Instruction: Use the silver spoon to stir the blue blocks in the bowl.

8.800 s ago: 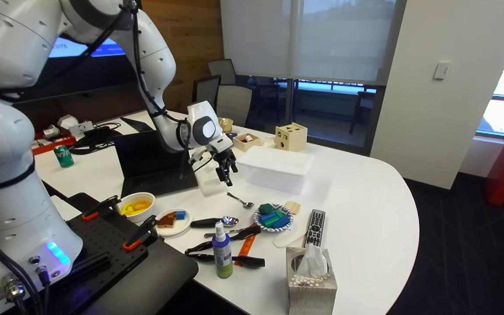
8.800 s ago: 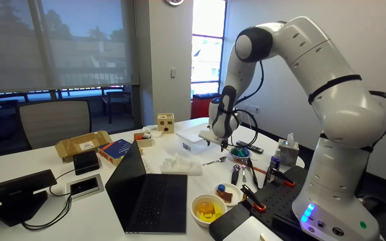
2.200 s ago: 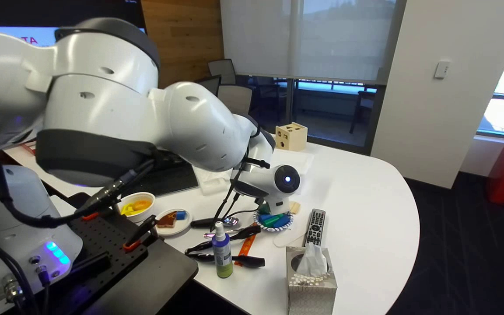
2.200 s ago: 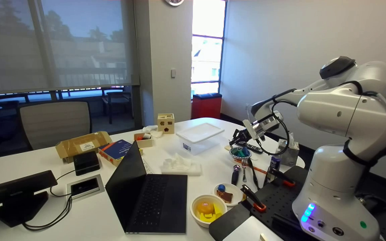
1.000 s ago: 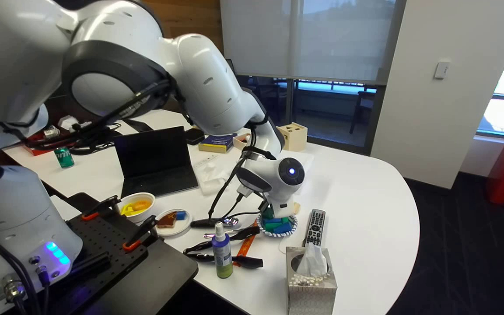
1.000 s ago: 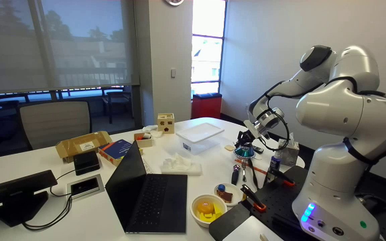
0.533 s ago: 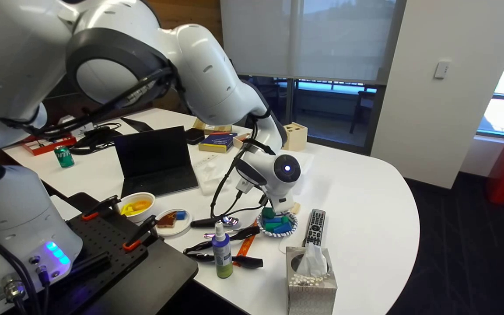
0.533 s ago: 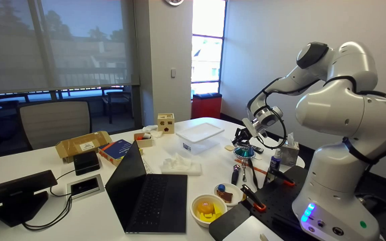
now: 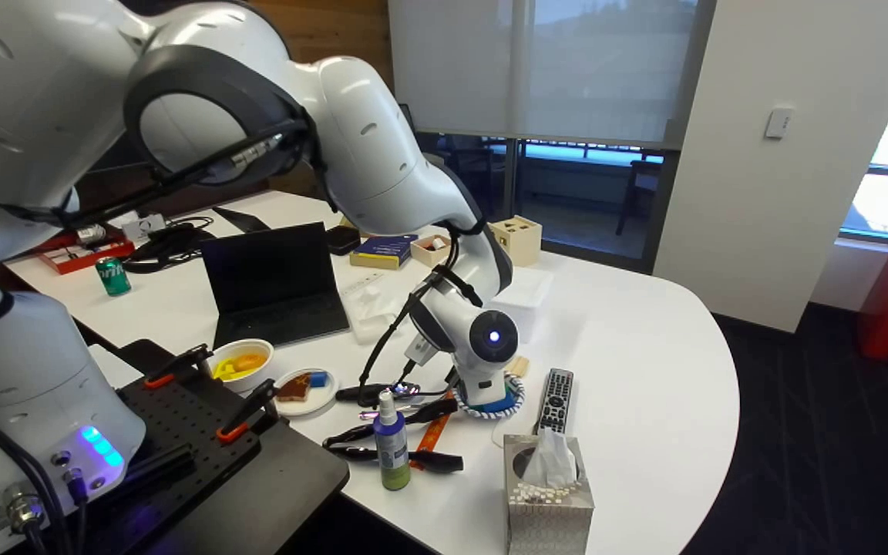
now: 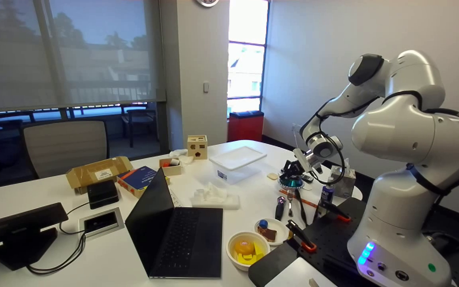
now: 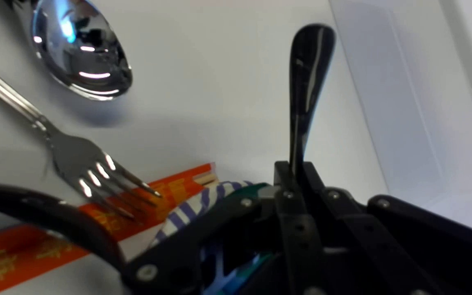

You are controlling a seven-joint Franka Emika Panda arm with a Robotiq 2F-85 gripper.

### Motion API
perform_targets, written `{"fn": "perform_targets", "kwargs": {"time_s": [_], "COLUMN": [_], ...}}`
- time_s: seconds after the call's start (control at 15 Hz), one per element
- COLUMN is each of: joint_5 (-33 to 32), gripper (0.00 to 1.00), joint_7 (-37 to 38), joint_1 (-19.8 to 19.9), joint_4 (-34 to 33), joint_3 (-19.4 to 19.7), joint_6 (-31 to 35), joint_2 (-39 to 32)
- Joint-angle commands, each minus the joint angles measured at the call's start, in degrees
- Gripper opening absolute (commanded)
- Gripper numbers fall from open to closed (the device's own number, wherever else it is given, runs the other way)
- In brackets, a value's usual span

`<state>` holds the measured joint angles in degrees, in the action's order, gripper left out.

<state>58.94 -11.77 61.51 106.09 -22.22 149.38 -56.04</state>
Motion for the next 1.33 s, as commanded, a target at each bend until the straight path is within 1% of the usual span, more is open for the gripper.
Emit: {"fn": "perform_targets", "kwargs": {"time_s": [0.0,0.27,0.47,0.67,0.87,0.93,1.07,1.27], "joint_5": [4.34,5.24,4.17,4.63,6.42,8.01,11.84,19.34], "gripper": [0.02,0.02,0.02,0.02,0.02,0.02,0.02,0.02], "joint_7": [0.03,1.71,4.21,4.32,3.11,2.09,0.02,-4.96], "joint_1": [-5.93,-13.61,-20.48,-24.87,-26.7,-26.46,-25.93,-25.19], "joint_4": [1.16,2.61,3.21,2.33,1.76,1.75,1.65,2.14], "joint_3": [6.77,13.26,18.55,21.77,22.96,22.66,22.44,22.85], "joint_6": [-3.06,-1.91,-1.0,-2.29,-3.41,-3.65,-4.45,-6.26], "joint_2": [2.76,6.96,9.53,10.18,9.96,9.71,9.42,9.35]}}
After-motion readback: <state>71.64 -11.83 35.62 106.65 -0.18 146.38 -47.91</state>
